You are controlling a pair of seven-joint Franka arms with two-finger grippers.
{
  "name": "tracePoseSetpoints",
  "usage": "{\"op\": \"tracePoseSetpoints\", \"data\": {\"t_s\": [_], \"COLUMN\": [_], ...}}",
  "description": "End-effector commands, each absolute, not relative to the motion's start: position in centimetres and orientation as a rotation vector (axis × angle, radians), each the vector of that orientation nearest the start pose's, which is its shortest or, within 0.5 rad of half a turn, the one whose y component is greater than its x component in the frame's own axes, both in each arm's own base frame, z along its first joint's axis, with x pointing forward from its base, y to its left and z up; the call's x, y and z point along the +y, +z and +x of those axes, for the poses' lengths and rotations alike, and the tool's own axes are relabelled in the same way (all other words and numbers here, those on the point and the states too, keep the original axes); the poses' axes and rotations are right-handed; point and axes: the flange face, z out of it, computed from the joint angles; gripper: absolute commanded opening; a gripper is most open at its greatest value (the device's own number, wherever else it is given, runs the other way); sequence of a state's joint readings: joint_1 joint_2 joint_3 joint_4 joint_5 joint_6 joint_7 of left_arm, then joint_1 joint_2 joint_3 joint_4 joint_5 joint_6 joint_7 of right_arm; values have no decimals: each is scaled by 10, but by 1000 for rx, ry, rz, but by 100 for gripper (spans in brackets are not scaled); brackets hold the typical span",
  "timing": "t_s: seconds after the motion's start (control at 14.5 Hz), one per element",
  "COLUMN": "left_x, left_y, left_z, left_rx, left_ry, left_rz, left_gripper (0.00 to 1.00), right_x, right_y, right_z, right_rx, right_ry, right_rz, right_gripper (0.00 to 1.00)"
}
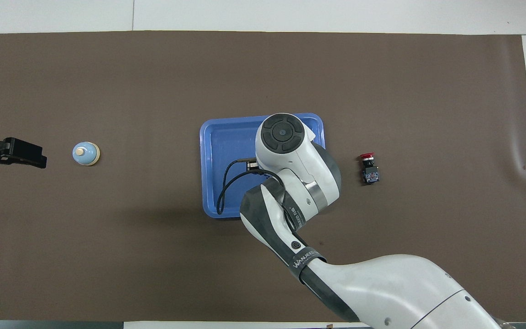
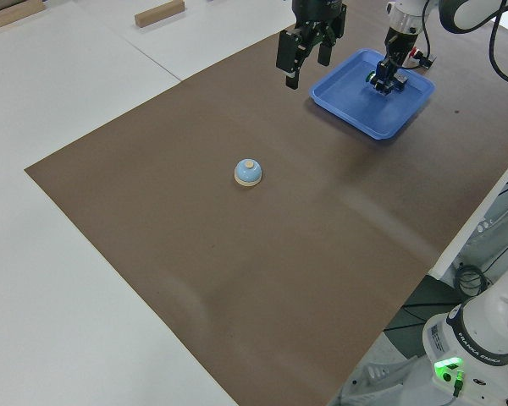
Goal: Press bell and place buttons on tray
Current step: 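Place the green button in the tray beside the yellow one, then return the right gripper and grasp the red button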
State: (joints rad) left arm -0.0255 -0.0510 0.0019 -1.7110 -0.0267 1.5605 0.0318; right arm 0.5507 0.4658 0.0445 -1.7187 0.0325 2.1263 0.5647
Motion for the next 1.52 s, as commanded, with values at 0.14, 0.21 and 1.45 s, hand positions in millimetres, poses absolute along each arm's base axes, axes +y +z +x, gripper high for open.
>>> {"op": "tracePoseSetpoints", "data": {"t_s": [0.14, 0.21, 1.45], "left_x": [-15, -15, -15], "left_y": [592, 592, 592], "left_z": [529, 529, 529], "left_rx": [87, 87, 87], "left_ry": [165, 165, 165], "left_rz": [-3159, -3159, -3159], "left_gripper": [100, 100, 100], "right_x": [378, 377, 106], "right_y": [316, 324, 347], "right_z": [522, 525, 558], "right_rx": [-36, -29, 143], "right_ry": [142, 138, 146], "right_rz": [-3125, -3122, -3107], "right_gripper": [100, 100, 100]}}
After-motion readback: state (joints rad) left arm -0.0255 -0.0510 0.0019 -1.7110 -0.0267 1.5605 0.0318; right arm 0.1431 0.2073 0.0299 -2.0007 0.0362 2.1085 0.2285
